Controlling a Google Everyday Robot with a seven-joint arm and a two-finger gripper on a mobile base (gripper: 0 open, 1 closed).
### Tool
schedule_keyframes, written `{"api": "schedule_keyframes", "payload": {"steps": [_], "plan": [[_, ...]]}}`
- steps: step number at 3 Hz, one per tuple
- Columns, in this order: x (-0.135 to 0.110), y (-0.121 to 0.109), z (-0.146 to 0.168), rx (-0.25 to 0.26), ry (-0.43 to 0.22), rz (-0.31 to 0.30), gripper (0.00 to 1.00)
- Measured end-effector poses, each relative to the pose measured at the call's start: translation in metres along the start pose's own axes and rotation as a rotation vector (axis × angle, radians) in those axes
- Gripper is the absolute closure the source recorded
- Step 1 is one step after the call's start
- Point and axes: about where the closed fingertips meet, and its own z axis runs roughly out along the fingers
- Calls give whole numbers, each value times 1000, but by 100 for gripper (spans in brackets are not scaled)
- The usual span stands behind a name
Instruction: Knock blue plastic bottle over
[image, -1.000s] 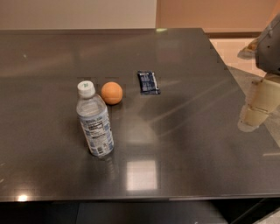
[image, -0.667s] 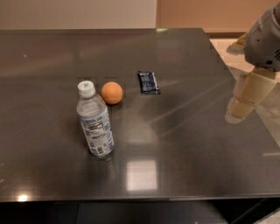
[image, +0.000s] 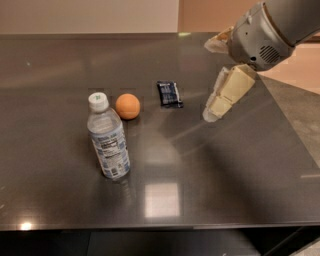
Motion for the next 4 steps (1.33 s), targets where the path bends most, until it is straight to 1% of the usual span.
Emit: {"api": "schedule_keyframes", "payload": {"steps": [1, 2, 3, 4], "plan": [[-43, 22, 20, -88, -138, -58, 0], [-76, 60, 44, -207, -223, -99, 0], [-100, 92, 74, -287, -261, -143, 0], [-114, 107, 103, -327, -270, -163, 0]]}}
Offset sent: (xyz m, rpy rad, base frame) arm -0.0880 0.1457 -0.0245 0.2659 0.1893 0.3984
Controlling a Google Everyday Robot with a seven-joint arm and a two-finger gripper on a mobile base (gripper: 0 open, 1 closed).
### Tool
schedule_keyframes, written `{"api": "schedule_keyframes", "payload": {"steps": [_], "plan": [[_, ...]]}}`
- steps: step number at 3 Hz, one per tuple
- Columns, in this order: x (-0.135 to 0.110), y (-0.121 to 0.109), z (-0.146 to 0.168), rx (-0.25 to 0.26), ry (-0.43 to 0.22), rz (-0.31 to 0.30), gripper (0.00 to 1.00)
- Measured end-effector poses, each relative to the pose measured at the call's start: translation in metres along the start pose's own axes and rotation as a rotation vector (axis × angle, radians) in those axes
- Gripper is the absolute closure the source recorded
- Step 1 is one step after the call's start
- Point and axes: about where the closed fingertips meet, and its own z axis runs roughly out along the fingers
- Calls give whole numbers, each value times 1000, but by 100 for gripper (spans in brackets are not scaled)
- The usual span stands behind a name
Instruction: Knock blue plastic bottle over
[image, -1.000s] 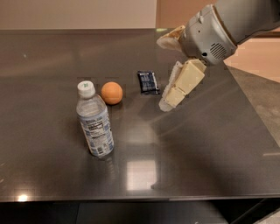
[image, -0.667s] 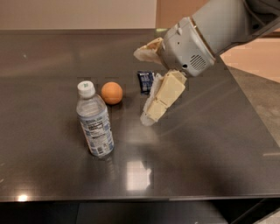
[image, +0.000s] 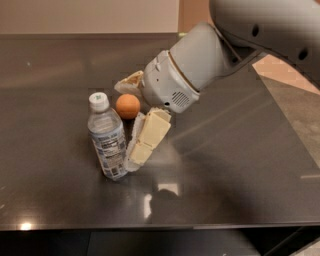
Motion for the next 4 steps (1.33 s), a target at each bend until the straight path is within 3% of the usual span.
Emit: {"api": "schedule_keyframes", "payload": {"steps": [1, 2, 4], "plan": [[-5, -9, 17, -13, -13, 0, 0], [-5, -17, 24, -18, -26, 5, 16], [-3, -23, 17, -17, -26, 20, 63]]}}
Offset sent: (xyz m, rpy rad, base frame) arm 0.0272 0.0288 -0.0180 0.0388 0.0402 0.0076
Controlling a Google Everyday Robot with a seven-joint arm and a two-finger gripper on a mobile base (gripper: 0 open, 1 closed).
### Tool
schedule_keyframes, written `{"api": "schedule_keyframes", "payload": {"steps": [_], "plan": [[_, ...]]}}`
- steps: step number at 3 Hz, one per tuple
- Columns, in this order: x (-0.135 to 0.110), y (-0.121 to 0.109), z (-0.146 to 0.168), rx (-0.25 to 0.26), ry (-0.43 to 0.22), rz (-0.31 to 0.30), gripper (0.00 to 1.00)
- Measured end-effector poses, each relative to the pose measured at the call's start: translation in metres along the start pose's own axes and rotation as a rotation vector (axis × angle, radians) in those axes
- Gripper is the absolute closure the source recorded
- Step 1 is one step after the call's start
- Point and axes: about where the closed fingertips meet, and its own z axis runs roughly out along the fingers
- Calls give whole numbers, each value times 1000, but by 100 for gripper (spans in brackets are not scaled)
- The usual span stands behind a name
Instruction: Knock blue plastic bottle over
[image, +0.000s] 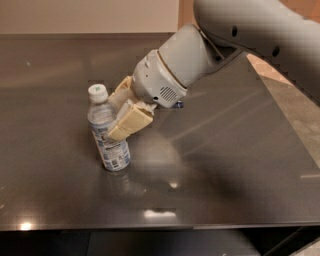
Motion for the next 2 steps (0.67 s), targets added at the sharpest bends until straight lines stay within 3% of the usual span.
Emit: {"api": "schedule_keyframes", "payload": {"steps": [1, 2], "plan": [[0, -1, -21, 13, 33, -7, 86], [5, -7, -50, 49, 95, -13, 100]]}}
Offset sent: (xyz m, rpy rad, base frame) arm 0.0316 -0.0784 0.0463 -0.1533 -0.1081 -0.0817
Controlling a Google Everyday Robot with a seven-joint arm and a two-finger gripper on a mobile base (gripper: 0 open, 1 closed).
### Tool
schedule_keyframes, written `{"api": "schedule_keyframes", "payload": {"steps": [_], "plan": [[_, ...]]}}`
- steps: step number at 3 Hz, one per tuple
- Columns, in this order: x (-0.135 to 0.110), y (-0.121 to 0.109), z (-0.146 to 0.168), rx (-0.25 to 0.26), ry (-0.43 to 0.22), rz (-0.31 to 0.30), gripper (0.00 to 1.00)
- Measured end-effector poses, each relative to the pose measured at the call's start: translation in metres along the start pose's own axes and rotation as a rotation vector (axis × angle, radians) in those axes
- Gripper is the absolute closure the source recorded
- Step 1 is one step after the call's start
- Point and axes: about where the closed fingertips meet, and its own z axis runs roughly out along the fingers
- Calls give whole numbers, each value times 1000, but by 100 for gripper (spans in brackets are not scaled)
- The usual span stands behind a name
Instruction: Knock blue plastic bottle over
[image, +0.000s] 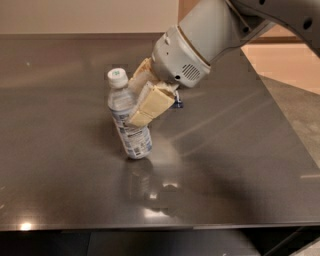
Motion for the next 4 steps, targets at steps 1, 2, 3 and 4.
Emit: {"api": "schedule_keyframes", "payload": {"steps": [1, 2, 3, 4], "plan": [[12, -5, -26, 30, 98, -16, 100], [26, -6, -44, 50, 220, -43, 100], [39, -5, -50, 43, 343, -78, 100], [58, 0, -48, 17, 454, -99, 100]]}}
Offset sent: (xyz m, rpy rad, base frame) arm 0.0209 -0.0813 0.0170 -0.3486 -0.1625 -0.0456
